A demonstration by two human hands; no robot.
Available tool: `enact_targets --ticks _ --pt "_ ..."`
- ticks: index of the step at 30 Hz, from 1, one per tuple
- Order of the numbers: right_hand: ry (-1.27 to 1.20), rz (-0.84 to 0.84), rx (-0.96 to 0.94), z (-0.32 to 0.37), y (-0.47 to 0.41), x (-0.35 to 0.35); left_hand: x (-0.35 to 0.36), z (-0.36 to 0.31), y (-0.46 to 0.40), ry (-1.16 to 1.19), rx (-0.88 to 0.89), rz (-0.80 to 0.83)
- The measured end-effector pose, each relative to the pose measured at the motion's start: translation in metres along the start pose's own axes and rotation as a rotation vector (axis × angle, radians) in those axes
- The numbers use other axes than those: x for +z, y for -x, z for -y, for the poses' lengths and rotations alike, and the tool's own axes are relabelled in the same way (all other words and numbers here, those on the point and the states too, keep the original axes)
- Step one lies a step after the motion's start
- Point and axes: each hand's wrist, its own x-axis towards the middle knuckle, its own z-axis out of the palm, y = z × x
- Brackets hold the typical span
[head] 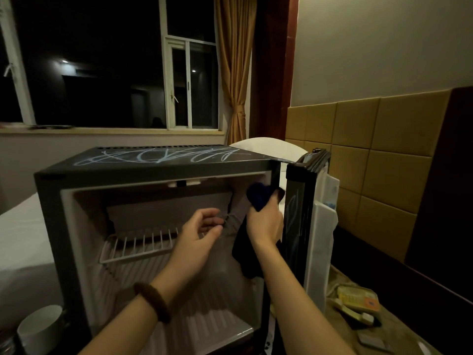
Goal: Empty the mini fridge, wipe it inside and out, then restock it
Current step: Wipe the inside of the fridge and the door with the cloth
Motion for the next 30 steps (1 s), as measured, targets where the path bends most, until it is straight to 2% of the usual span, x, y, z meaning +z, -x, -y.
enact_targets --ticks 3,4,6,8,10,12,15,18,19,20,22,24,25,27,30 --pt "-0.054 0.113 0.136 -0.008 0.001 -0.01 0.01 0.003 0.003 -0.042 -0.006 0.039" --pt "-0.075 0.139 0.107 -0.008 0.005 -0.016 0.013 0.006 0.004 -0.06 -0.029 0.069" --pt "-0.141 0.178 -0.083 -0.006 0.017 -0.028 0.02 0.009 0.005 -0.044 -0.079 0.182" --pt "-0.263 0.28 -0.202 -0.001 0.032 -0.039 0.026 0.005 0.011 0.08 -0.144 0.29" --pt "-0.439 0.444 -0.222 -0.001 0.042 -0.05 0.033 -0.002 0.02 0.382 -0.257 0.333" --pt "-0.483 0.622 -0.268 -0.01 0.051 -0.057 0.041 -0.002 0.03 0.606 -0.352 0.285" --pt "-0.224 0.849 -0.397 -0.025 0.065 -0.067 0.056 0.007 0.033 0.652 -0.435 0.05" --pt "-0.19 0.998 -0.408 -0.037 0.05 -0.091 0.064 0.013 0.029 0.594 -0.401 -0.078" --pt "-0.2 0.967 -0.427 -0.039 0.04 -0.103 0.066 0.012 0.027 0.586 -0.383 -0.079" --pt "-0.223 0.867 -0.437 -0.041 0.03 -0.115 0.068 0.012 0.025 0.573 -0.372 -0.091" --pt "-0.319 0.456 -0.415 -0.049 0.008 -0.135 0.075 0.009 0.016 0.54 -0.326 -0.15" --pt "-0.336 0.014 -0.38 -0.063 -0.014 -0.141 0.082 0.005 0.005 0.496 -0.194 -0.144" --pt "-0.273 -0.098 -0.36 -0.07 -0.022 -0.138 0.086 0.004 0.0 0.449 -0.104 -0.109" --pt "-0.113 -0.121 -0.324 -0.083 -0.033 -0.123 0.096 0.006 -0.008 0.276 0.041 -0.05" --pt "-0.083 -0.092 -0.292 -0.092 -0.04 -0.106 0.114 0.007 -0.018 -0.04 0.171 -0.078"
